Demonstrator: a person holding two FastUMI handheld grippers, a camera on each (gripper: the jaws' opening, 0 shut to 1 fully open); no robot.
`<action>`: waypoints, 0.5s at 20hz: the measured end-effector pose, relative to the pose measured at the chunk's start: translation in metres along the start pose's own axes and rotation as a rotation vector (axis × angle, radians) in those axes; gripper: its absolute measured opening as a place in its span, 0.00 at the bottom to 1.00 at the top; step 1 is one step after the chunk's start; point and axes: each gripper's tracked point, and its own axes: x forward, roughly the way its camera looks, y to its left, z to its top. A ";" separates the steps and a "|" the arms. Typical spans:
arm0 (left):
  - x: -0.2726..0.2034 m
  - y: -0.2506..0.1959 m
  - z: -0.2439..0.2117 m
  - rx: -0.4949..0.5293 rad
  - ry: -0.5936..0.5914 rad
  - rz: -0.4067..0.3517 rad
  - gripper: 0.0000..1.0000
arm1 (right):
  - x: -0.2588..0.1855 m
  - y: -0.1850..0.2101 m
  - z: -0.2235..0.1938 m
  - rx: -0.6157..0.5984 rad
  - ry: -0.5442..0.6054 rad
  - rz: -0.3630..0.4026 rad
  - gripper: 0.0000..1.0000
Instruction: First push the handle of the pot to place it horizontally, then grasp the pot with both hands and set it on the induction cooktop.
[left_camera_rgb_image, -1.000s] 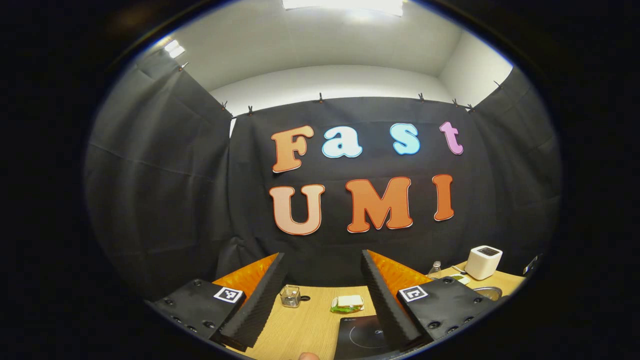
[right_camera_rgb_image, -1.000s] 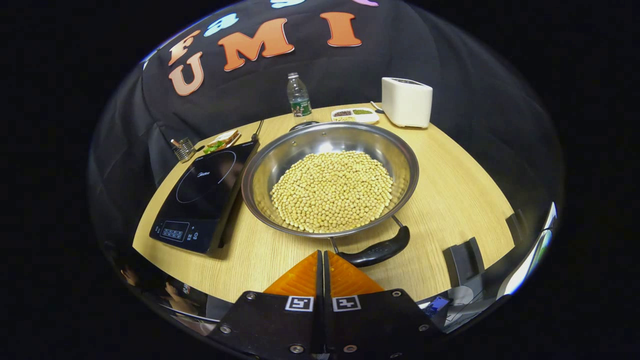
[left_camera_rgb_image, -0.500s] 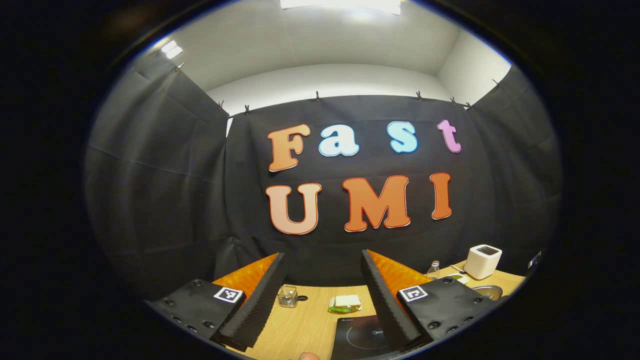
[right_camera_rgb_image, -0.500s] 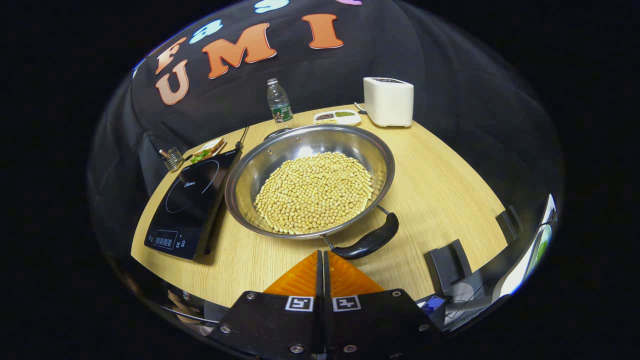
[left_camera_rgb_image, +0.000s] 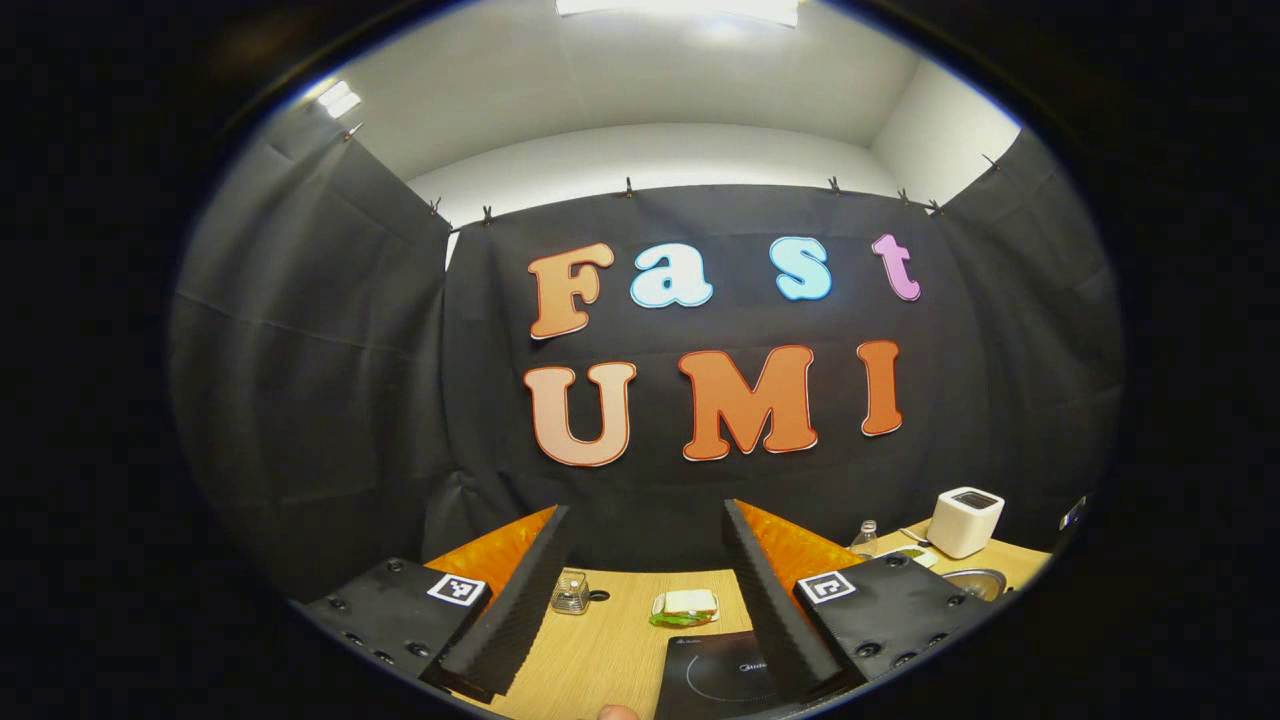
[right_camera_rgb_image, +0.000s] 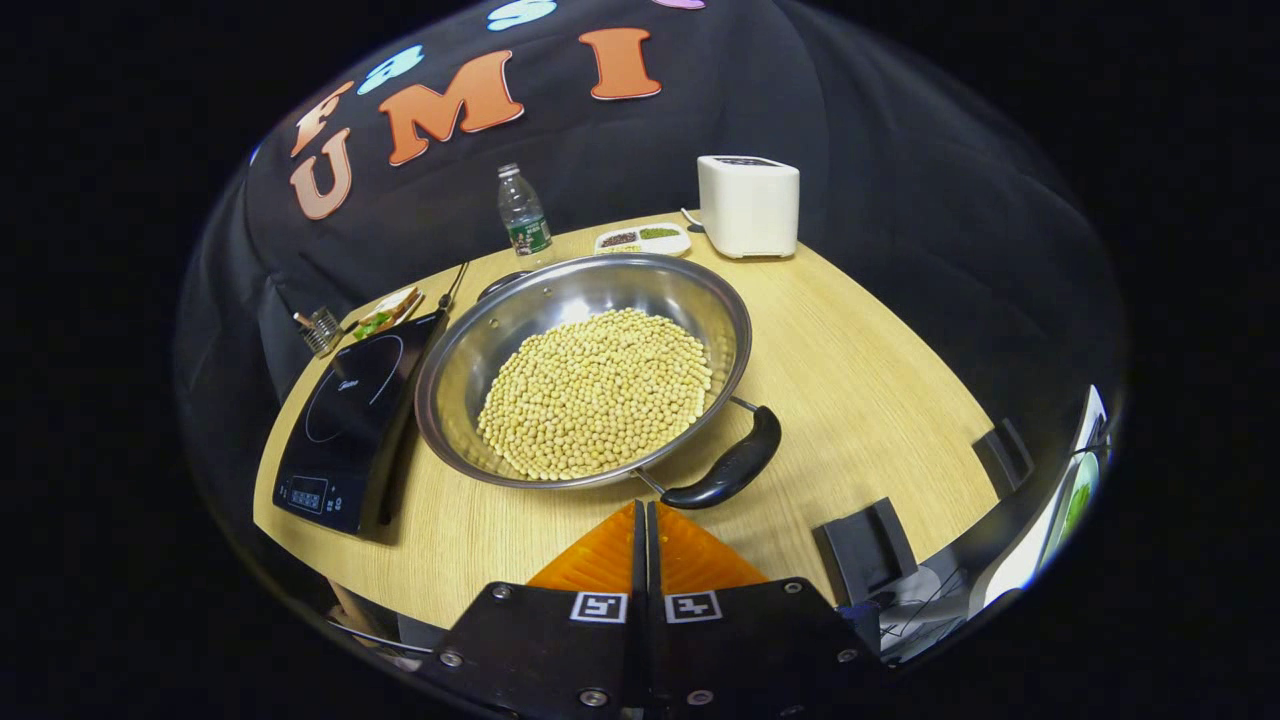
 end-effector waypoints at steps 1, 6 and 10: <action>0.002 0.000 -0.001 -0.001 0.002 0.001 0.98 | 0.001 -0.002 0.001 0.002 0.000 -0.003 0.00; 0.008 -0.002 -0.005 -0.002 0.009 0.002 0.99 | 0.011 -0.013 0.006 0.007 0.007 -0.032 0.00; 0.013 -0.003 -0.010 0.001 0.019 0.005 0.98 | 0.020 -0.025 0.008 0.041 0.022 -0.055 0.00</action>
